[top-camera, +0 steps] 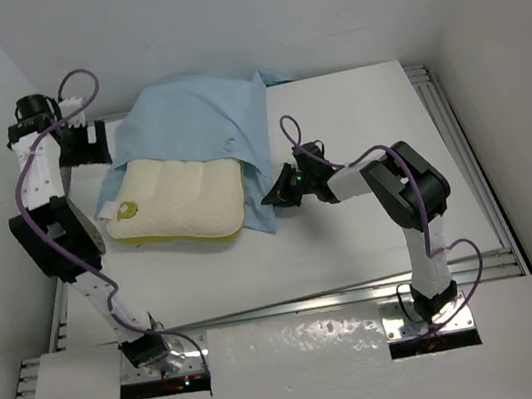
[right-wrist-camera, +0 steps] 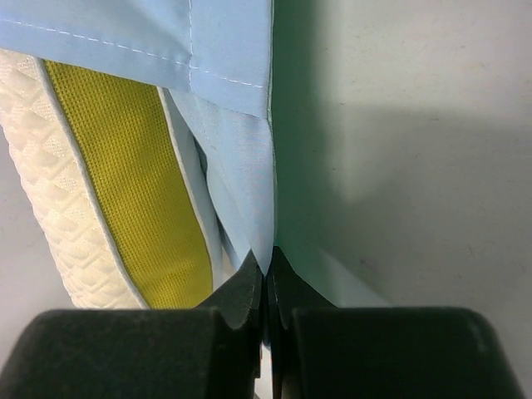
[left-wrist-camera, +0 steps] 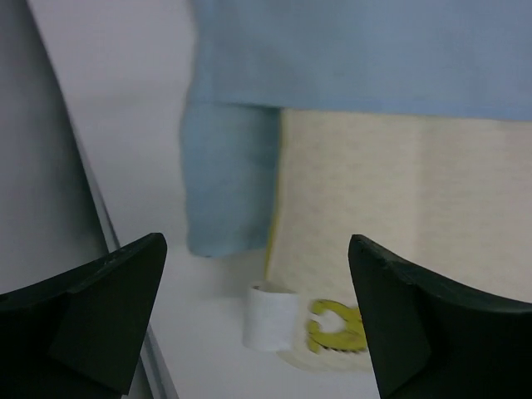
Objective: Put the pillow into the pillowcase
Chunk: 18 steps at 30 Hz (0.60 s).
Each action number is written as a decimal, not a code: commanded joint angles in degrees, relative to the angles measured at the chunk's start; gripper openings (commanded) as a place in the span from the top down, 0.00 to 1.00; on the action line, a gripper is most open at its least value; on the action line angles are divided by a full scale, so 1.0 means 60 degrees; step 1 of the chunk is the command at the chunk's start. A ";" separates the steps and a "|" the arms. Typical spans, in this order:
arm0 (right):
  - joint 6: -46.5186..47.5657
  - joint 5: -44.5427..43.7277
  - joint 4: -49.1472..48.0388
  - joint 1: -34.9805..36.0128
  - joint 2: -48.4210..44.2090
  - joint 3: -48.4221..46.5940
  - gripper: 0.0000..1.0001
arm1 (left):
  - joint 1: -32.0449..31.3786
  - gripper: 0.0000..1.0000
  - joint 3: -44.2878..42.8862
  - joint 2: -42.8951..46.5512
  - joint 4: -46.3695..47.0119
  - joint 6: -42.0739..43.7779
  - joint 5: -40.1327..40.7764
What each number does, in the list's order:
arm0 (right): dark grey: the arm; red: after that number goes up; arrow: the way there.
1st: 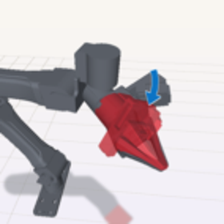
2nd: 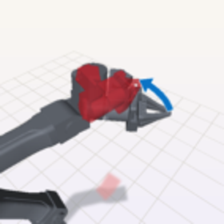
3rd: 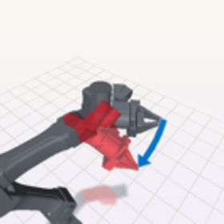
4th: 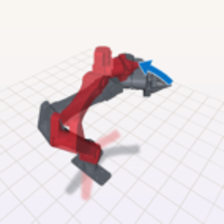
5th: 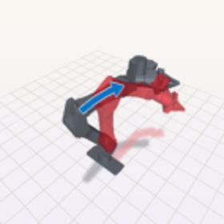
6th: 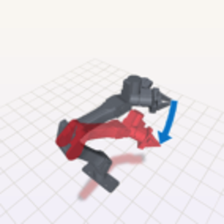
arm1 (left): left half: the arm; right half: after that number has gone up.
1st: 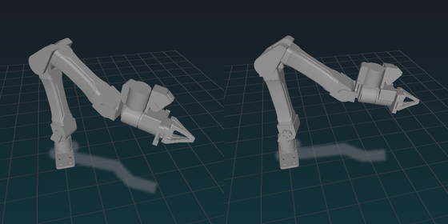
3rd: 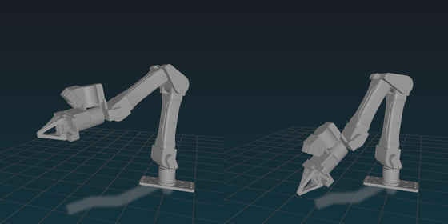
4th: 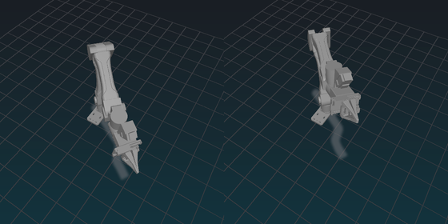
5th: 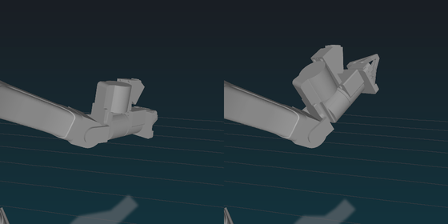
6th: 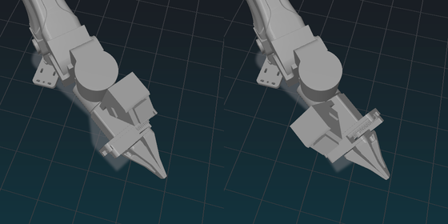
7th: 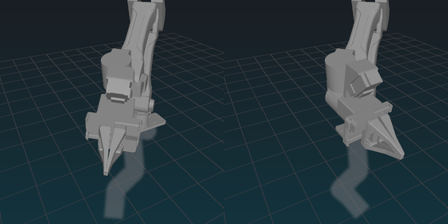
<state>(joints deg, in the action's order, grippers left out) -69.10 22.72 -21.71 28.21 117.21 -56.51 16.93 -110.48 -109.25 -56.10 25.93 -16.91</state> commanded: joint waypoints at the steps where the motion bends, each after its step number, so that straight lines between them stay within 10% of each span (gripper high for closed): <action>1: 0.0383 0.0081 0.0103 -0.0043 -0.0184 -0.0337 1.00 | 0.0591 0.11 -0.0119 -0.1229 -0.0749 -0.0881 0.1336; 15: 0.0574 0.0007 0.0236 -0.0057 -0.0433 0.0087 1.00 | 0.0431 0.01 0.2327 -0.2826 0.2010 -0.0836 0.2394; 18: 0.0604 0.0022 0.0264 -0.0043 -0.0520 0.0204 1.00 | 0.0182 0.18 0.2636 -0.3104 0.2054 -0.0880 0.2071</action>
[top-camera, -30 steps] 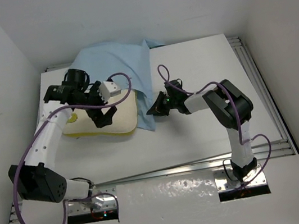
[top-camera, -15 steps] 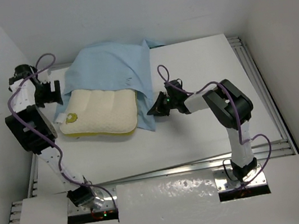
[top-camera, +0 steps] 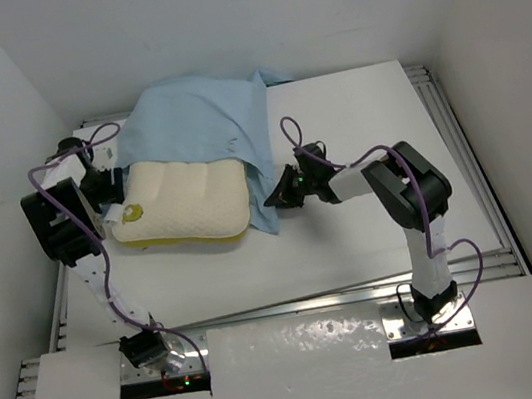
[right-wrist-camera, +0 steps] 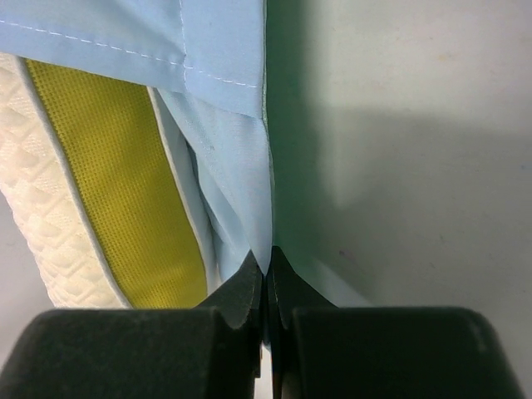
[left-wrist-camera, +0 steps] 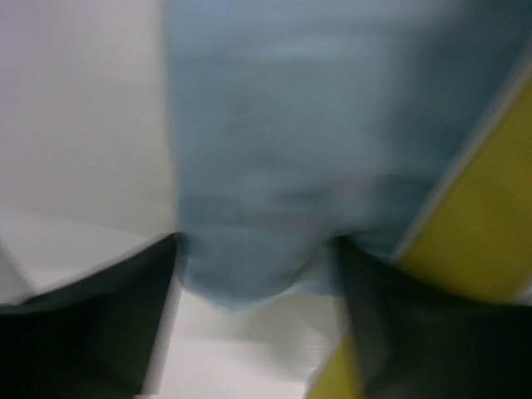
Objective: Put the pillow into the pillowcase
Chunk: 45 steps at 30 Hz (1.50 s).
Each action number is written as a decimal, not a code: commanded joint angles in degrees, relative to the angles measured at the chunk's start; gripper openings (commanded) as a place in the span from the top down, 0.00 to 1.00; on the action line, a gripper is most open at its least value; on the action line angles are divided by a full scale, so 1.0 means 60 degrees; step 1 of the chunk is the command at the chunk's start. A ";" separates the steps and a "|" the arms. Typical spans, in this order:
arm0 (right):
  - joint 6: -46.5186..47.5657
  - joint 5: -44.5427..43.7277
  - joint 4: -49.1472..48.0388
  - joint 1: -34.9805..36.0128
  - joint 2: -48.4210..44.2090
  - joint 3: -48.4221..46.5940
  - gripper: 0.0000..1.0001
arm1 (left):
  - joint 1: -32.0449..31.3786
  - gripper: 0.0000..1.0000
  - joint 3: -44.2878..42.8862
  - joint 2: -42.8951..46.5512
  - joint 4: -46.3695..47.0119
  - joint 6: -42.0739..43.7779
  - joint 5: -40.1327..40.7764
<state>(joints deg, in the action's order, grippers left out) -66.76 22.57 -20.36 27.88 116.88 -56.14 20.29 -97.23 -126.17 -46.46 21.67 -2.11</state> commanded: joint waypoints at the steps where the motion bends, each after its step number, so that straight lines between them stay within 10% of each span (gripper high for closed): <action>1: 0.0257 0.0047 0.0068 0.0012 -0.0495 0.0157 1.00 | -0.0437 0.43 0.0574 -0.0343 0.0491 -0.0198 -0.0671; 3: 0.0404 0.0047 0.0258 0.0012 -0.0670 0.0259 1.00 | -0.0438 0.63 0.0735 -0.0315 0.0682 -0.0243 -0.1053; 4: 0.0462 0.0047 0.0317 0.0012 -0.0773 0.0318 1.00 | -0.0424 0.97 0.0765 -0.0286 0.0682 -0.0185 -0.1345; 5: 0.0535 0.0076 0.0375 0.0012 -0.0861 0.0377 1.00 | -0.0423 1.00 0.0795 -0.0213 0.0595 -0.0213 -0.1406; 23: -0.0942 0.2581 0.1475 -0.0602 -0.4684 -0.2082 1.00 | 0.0016 1.00 -0.2364 0.4212 -0.4855 0.2368 -0.4878; 45: 0.1664 0.1336 0.3818 -0.1717 -0.5858 -0.6843 1.00 | 0.0089 1.00 -0.5796 0.6072 0.0388 -0.2142 -0.6063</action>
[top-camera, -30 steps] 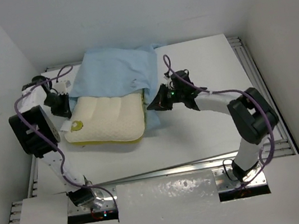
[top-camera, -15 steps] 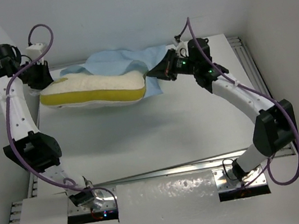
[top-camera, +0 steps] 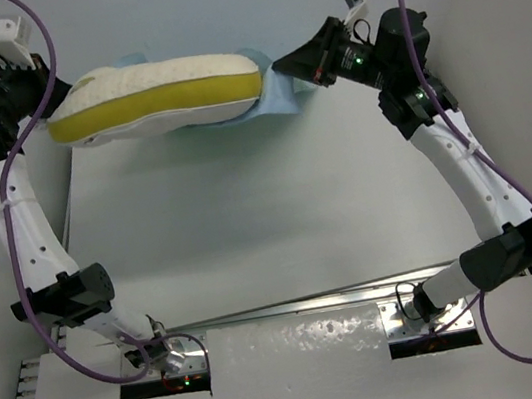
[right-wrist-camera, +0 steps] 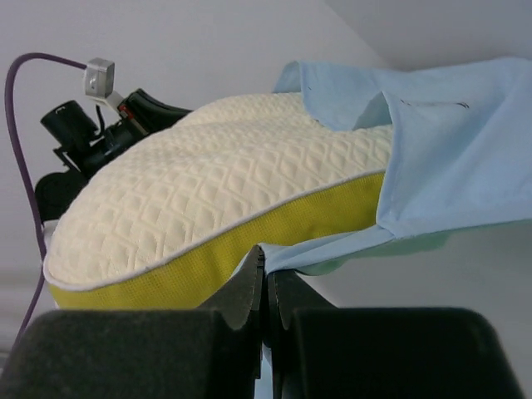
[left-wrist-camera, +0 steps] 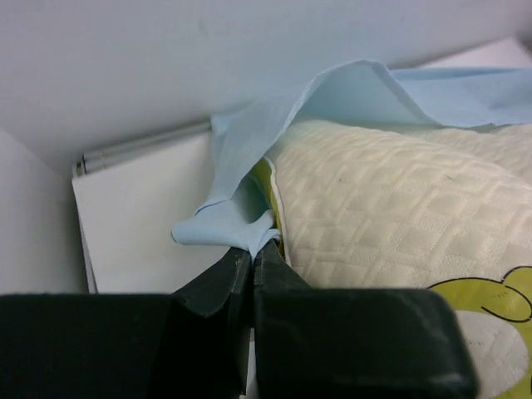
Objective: Put the pillow into the pillowcase
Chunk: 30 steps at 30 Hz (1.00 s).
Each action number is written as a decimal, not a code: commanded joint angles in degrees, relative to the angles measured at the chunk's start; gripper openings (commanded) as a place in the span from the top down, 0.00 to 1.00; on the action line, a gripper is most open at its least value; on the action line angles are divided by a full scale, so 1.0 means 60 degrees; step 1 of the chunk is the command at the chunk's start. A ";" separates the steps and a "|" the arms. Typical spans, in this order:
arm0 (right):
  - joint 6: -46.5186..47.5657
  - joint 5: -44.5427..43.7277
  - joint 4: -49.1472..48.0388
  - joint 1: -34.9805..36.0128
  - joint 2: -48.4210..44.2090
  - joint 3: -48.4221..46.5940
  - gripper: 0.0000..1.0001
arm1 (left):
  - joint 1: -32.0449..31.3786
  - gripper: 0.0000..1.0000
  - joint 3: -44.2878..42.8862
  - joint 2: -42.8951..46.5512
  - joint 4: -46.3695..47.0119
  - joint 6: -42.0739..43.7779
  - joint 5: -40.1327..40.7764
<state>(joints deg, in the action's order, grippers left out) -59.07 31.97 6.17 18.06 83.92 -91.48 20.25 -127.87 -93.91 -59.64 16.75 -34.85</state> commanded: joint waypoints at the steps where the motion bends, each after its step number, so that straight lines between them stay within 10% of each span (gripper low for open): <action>1: 0.0367 -0.0244 -0.0546 -0.0081 -0.0190 -0.1085 1.00 | 0.0097 1.00 -0.0690 0.0652 0.2687 -0.1545 -0.0666; 10: 0.0016 -0.0596 0.0318 -0.0710 0.1027 -0.3689 1.00 | 0.0111 1.00 -0.2391 -0.0536 0.2831 -0.3434 0.0359; 14: -0.1091 -0.0596 -0.0439 -0.0740 0.0416 -0.0991 1.00 | 0.0082 1.00 -0.0414 -0.0036 0.2842 -0.3964 0.0591; 21: -0.0132 -0.1124 0.1884 -0.0945 0.1818 -0.4570 1.00 | 0.0082 1.00 -0.1013 -0.1457 0.0932 -0.2852 0.2131; 26: -0.1169 -0.1240 -0.0206 -0.0946 0.0647 -0.0123 1.00 | 0.0082 1.00 0.0565 -0.2145 -0.1088 -0.0937 0.2045; 30: -0.0849 -0.1226 0.0464 -0.0931 0.1685 -0.1960 1.00 | 0.0126 1.00 -0.0071 -0.2265 -0.1720 -0.0025 0.1781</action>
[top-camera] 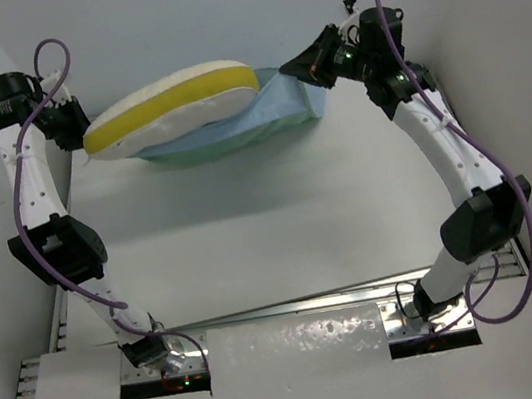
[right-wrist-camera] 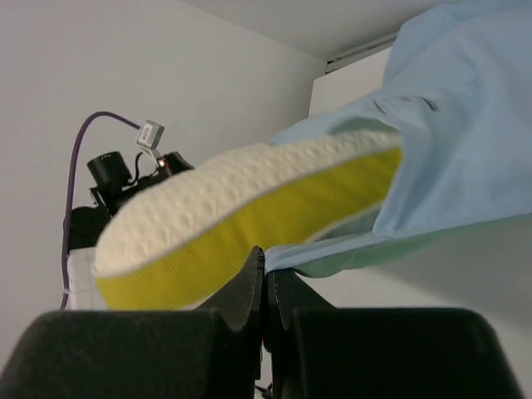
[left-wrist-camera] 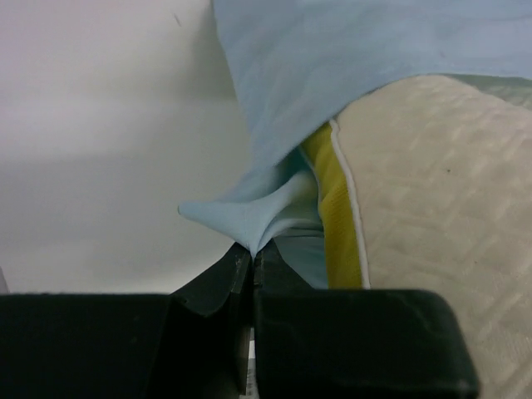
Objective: Put the pillow into the pillowcase
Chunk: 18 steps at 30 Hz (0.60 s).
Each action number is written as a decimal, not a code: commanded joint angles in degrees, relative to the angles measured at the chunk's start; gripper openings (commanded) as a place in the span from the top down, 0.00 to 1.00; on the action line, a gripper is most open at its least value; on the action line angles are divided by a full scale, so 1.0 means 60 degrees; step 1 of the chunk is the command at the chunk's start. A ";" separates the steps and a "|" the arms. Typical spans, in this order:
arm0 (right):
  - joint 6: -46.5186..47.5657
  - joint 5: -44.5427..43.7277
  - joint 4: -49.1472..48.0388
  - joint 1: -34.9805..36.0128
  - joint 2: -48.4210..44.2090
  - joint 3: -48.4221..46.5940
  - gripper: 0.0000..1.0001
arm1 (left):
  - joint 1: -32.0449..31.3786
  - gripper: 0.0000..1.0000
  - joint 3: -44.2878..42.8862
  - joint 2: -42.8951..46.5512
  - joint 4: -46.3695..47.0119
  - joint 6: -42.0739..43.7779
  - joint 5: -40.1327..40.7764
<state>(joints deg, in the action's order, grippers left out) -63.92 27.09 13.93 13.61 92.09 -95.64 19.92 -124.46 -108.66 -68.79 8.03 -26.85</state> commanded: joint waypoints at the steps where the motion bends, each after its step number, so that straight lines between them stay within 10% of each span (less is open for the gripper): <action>1: 0.0033 -0.0399 -0.0785 -0.0188 0.0600 -0.1679 1.00 | 0.0195 1.00 -0.0947 0.0369 0.0052 0.1531 0.0389; 8: -0.0784 -0.0502 -0.2246 -0.0187 -0.0231 -0.0059 1.00 | -0.0273 1.00 -0.1228 0.1824 0.1053 0.1386 0.0621; 12: -0.0643 -0.0355 -0.1508 -0.0100 0.0499 -0.2569 1.00 | -0.0040 1.00 -0.4765 0.0679 0.0359 0.0685 0.0594; 18: -0.0581 -0.0647 -0.2129 0.0032 -0.0289 -0.0475 1.00 | -0.0039 1.00 0.0633 0.3261 0.4539 -0.0414 0.0682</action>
<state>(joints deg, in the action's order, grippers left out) -67.09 25.06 7.60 13.63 94.96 -105.51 19.14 -125.40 -89.71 -53.69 10.07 -23.59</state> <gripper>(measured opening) 0.002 0.006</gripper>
